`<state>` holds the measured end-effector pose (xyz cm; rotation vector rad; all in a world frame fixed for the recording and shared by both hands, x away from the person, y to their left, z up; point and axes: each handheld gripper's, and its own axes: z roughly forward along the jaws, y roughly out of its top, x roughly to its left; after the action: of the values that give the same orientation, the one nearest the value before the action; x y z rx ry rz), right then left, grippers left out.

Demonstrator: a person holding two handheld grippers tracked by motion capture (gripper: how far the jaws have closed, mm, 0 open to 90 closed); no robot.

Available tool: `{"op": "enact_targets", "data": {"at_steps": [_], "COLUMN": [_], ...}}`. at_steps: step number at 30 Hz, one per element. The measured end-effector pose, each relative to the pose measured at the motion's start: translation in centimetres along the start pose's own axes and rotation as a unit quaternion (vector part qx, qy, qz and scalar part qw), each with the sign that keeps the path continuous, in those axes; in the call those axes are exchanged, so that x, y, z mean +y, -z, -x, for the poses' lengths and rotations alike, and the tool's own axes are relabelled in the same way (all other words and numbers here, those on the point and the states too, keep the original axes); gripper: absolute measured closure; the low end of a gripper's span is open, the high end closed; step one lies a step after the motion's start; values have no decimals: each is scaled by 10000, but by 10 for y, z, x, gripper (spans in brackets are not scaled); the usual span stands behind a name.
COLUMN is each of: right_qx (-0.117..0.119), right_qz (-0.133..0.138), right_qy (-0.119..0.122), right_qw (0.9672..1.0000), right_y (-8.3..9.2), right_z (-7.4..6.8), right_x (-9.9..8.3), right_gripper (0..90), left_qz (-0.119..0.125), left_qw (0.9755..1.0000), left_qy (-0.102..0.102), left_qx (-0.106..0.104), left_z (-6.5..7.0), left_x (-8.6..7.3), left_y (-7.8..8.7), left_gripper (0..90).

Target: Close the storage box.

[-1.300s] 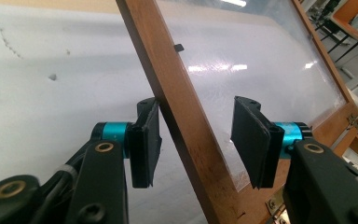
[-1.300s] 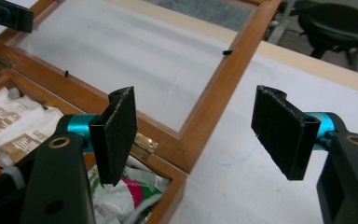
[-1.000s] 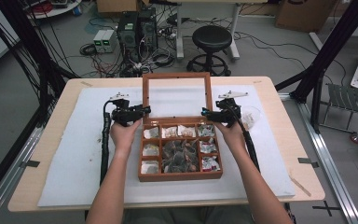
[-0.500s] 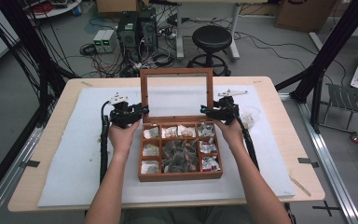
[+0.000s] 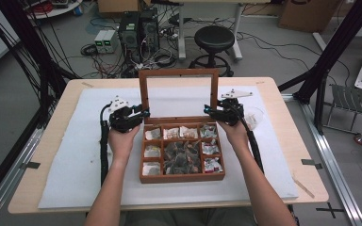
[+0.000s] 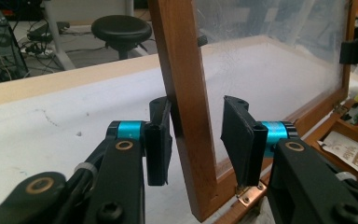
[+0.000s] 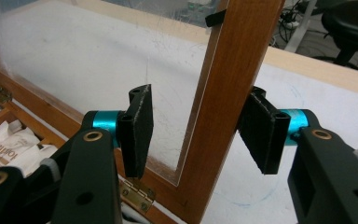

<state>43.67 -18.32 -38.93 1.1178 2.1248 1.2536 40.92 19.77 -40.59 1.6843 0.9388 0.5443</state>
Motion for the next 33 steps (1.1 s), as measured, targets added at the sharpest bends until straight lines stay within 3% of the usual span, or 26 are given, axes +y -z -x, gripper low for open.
{"op": "enact_targets", "data": {"at_steps": [4,7,8,9,18,22,25,31,33], "right_qx": [-79,-188,-209,-223,-324,-368,-383,-385,-394], "right_qz": [141,198,227,283,424,455,490,547,581], "right_qy": [149,296,311,351,528,530,560,569,599], "right_qw": [9998,9992,9990,9987,9972,9969,9965,9961,9957], "right_y": [8,14,15,19,32,37,41,47,50], "right_z": [-6,-11,-12,-15,-24,-29,-31,-34,-36], "right_x": [0,0,0,-1,-5,-7,-8,-8,-8], "right_gripper": [497,507,507,508,515,516,518,518,518], "left_qz": [86,191,206,173,297,209,196,182,170], "left_qw": [9999,9998,9997,9996,9989,9985,9984,9993,9992], "left_qy": [-143,-39,-63,-220,-368,-503,-511,-317,-353], "left_qx": [-12,-80,-73,-1,44,92,106,48,58], "left_z": [6,9,10,13,22,27,29,32,34], "left_x": [0,-2,-2,-2,1,3,3,3,4], "left_y": [7,12,13,15,25,28,29,33,36], "left_gripper": [610,595,595,594,588,582,575,539,535]}}
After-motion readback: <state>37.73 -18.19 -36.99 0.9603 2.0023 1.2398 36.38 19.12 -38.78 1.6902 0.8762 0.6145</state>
